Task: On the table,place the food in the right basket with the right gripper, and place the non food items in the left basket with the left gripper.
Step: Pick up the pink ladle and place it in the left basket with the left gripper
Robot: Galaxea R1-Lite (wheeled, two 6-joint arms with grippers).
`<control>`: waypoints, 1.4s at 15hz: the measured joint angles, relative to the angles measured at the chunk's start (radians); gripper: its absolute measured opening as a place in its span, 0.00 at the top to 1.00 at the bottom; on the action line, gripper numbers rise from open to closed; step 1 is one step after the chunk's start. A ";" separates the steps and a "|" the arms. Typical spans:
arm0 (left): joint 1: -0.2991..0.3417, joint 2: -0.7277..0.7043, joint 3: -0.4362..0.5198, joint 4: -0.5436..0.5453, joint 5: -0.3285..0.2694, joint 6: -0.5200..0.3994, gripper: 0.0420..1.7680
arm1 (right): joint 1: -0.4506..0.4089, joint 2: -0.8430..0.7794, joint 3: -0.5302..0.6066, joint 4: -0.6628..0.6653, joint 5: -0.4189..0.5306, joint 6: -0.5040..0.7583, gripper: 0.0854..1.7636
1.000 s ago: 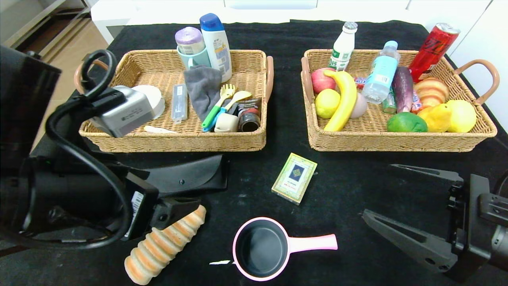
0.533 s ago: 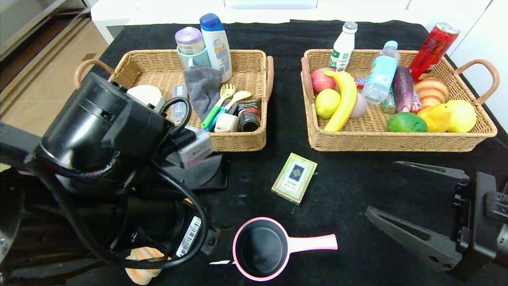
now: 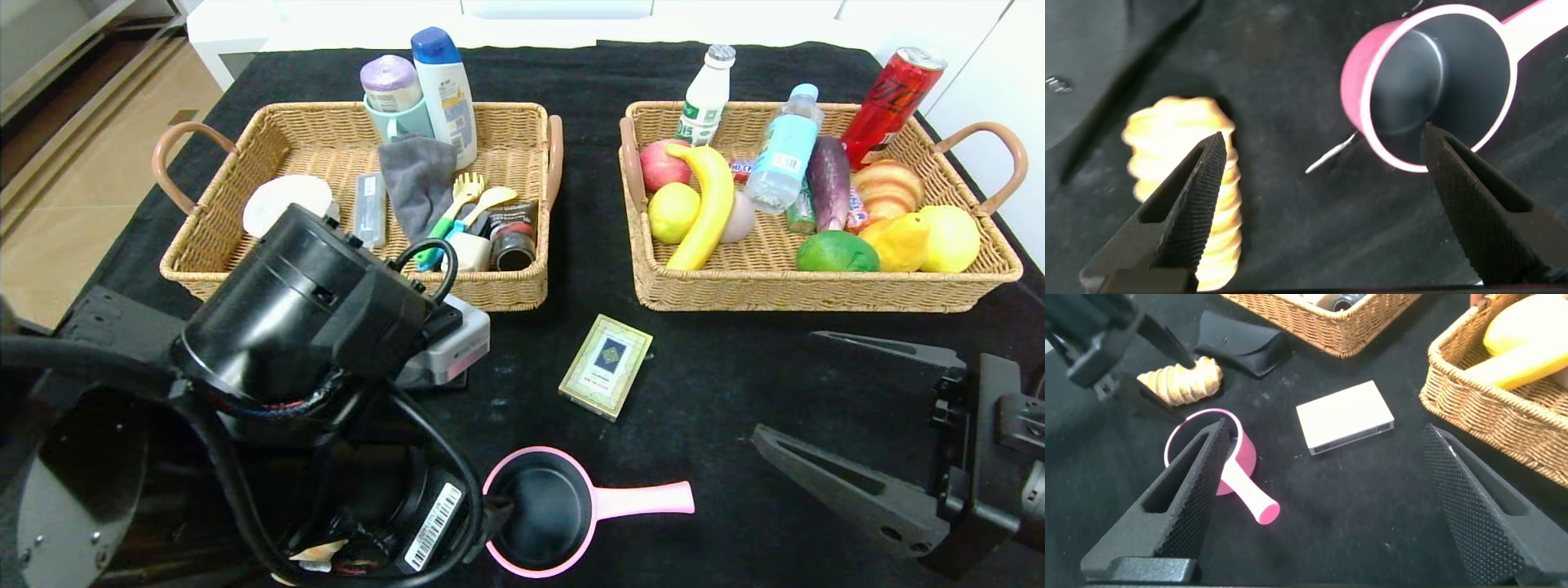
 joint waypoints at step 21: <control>-0.006 0.176 -0.031 -0.015 0.014 0.007 0.03 | -0.018 -0.001 0.001 0.000 -0.002 -0.008 0.04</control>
